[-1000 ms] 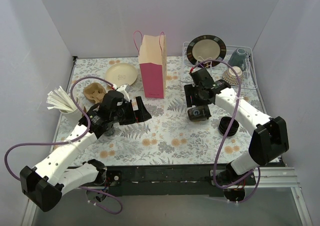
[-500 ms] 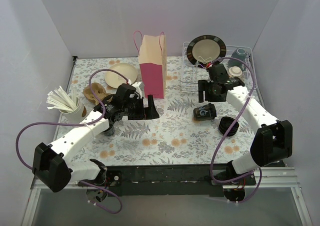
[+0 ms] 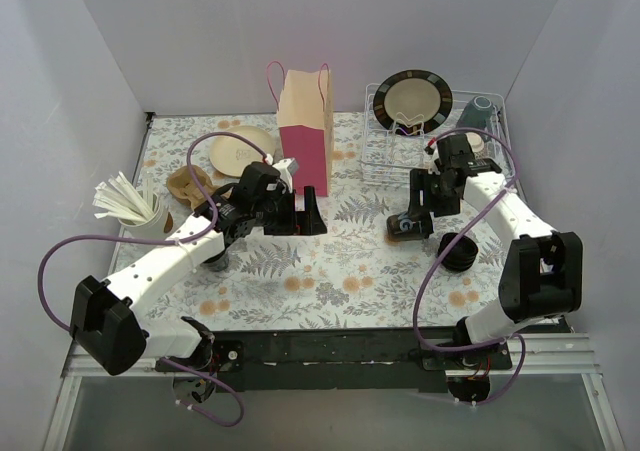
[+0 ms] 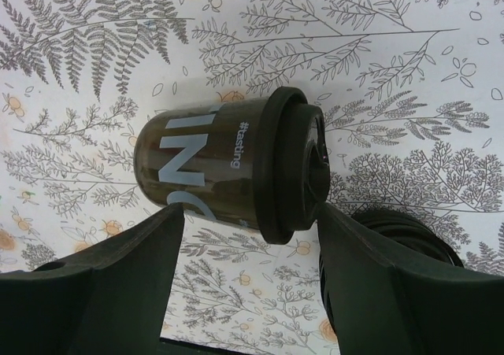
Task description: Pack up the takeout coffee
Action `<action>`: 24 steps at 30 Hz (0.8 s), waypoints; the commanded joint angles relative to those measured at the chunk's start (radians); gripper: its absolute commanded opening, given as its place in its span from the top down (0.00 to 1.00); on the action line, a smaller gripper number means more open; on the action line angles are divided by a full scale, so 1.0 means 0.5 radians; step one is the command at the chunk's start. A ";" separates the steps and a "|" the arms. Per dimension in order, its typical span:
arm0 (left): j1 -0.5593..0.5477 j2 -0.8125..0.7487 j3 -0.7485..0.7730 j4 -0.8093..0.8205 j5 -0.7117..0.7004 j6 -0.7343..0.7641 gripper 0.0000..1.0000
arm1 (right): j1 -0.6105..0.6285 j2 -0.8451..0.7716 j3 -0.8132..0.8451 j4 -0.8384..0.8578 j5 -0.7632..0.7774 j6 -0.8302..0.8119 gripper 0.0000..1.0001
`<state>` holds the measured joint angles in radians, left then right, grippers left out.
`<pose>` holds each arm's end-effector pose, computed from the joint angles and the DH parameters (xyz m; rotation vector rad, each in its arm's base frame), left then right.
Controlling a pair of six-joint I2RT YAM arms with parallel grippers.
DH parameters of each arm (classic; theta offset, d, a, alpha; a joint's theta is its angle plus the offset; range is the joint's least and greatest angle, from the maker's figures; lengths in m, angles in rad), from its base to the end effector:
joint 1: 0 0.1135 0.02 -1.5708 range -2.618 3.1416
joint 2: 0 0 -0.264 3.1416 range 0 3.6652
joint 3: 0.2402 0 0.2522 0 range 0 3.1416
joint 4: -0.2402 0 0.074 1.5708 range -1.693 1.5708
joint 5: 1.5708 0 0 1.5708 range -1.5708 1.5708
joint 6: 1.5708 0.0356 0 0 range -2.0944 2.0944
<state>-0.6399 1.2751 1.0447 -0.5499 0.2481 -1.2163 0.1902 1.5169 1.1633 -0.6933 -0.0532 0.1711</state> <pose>0.2133 -0.1697 0.2922 -0.6209 2.5794 -1.0828 0.3052 0.0607 0.2537 -0.0438 2.6285 0.1954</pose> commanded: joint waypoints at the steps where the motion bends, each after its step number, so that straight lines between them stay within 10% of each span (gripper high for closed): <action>1: -0.009 -0.096 0.031 -0.038 -0.002 0.034 0.07 | -0.083 0.071 0.002 0.074 -0.118 -0.066 0.25; 24: -0.009 -0.175 0.012 -0.103 -0.116 0.012 0.07 | -0.153 -0.073 -0.038 0.123 -0.069 -0.180 0.70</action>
<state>-0.6399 1.2327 1.0443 -0.5869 0.2264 -1.2175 0.1131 1.5581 1.1484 -0.6144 -0.1520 0.1078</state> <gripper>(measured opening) 0.930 0.352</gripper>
